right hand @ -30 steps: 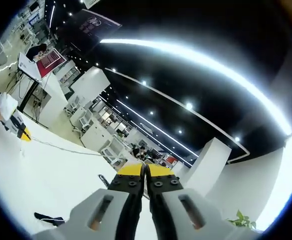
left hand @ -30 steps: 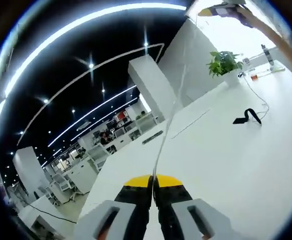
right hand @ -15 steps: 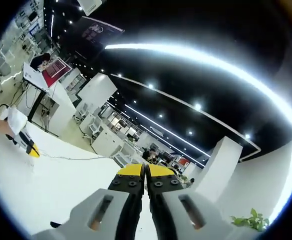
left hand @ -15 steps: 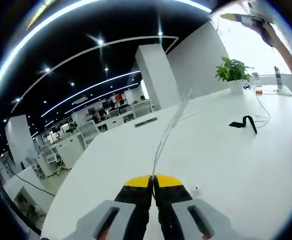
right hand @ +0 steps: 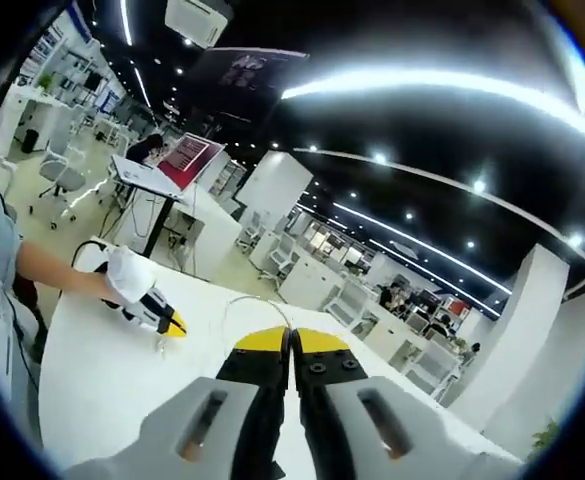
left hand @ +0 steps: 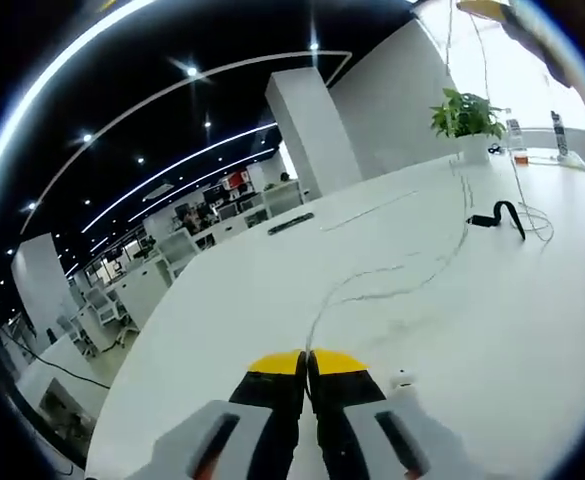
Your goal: Peel open the Velcro strap on the desktop, arrange the wired earphones neatly onto it, and close the Velcro strap to secure them.
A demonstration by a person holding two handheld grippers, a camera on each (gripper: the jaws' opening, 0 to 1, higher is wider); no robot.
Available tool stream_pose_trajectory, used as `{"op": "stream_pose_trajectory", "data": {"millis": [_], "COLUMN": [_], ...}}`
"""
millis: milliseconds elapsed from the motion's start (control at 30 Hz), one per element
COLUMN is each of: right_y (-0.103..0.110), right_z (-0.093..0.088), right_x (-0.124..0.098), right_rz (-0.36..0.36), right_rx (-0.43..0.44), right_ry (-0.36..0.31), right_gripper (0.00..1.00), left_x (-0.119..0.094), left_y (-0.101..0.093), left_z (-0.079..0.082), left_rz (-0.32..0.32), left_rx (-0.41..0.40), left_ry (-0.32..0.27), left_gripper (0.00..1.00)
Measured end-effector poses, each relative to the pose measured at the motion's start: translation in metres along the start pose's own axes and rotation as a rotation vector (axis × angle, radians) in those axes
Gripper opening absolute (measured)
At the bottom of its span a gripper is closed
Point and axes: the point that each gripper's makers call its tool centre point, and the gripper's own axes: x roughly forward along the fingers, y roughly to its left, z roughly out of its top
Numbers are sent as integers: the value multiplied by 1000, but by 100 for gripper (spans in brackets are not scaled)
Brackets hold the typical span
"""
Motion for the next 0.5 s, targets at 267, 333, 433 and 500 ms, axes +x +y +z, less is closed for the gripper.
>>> {"op": "stream_pose_trajectory", "data": {"millis": [267,333,433,500], "right_y": [34,40,51,56], "right_z": [-6,-2,8,16], "right_x": [19,20,20,18], "right_rz": [118,141,175,194], "right_rx": [9,10,6,5], "right_ry": [5,-9,-42,-69], "right_gripper": [4,4,4,4], "left_x": [3,5,8,9], "left_y": [-20,-26,-33,-36], "left_z": [1,2,4,4], "left_rz": [-57,-74,-95,-103], "left_rx": [36,48,59,58], "left_ry": [5,5,5,3], "left_gripper": [6,6,6,6]}}
